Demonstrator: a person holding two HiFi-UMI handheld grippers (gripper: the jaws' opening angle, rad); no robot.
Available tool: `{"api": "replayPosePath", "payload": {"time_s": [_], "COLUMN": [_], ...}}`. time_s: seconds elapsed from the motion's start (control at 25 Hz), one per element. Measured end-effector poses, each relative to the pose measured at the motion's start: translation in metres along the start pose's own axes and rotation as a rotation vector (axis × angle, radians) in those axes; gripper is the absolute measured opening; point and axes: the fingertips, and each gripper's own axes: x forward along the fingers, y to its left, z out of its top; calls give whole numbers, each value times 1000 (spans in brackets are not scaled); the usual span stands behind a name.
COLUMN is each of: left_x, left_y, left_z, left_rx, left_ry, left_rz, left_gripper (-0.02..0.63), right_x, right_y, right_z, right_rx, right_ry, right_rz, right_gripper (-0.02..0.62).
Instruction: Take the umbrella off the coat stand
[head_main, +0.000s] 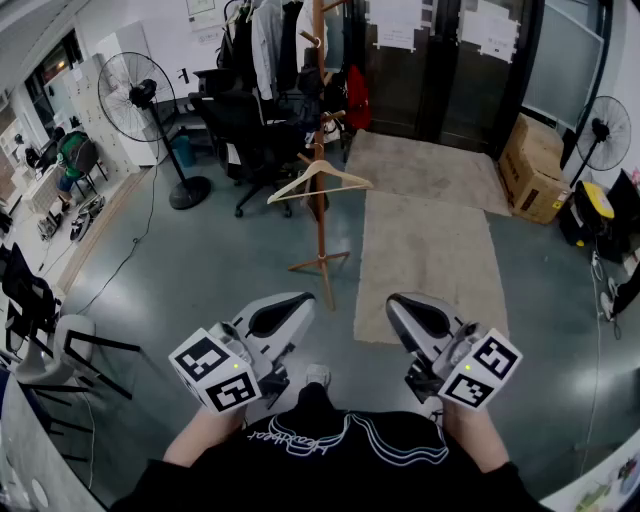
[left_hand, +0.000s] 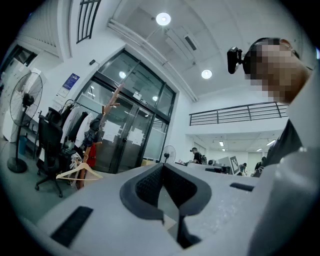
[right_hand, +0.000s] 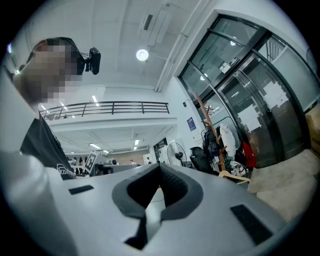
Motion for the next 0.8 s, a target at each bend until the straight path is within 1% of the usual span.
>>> {"api": "replayPosePath", "payload": {"time_s": [0.24, 0.36, 0.48, 0.72, 0.8], "left_x": [-1, 1, 3, 7, 8], "left_y": [-15, -17, -19, -13, -5], "left_z": [1, 1, 3, 6, 6], "left_rx": [17, 24, 39, 68, 85], "left_ry": [5, 12, 8, 0, 12], "left_rz": [-7, 2, -6, 0, 17], "left_gripper": [6, 6, 6, 6, 7], "right_x": [-9, -12, -12, -7, -4], "right_y": [6, 3, -3, -13, -17], "right_z": [1, 3, 6, 7, 7], "right_rx": [-9, -16, -37, -29, -26], "right_ry": [9, 6, 2, -5, -7], "right_rz": [-1, -21, -43, -41, -36], "right_gripper": [3, 3, 3, 3, 3]}}
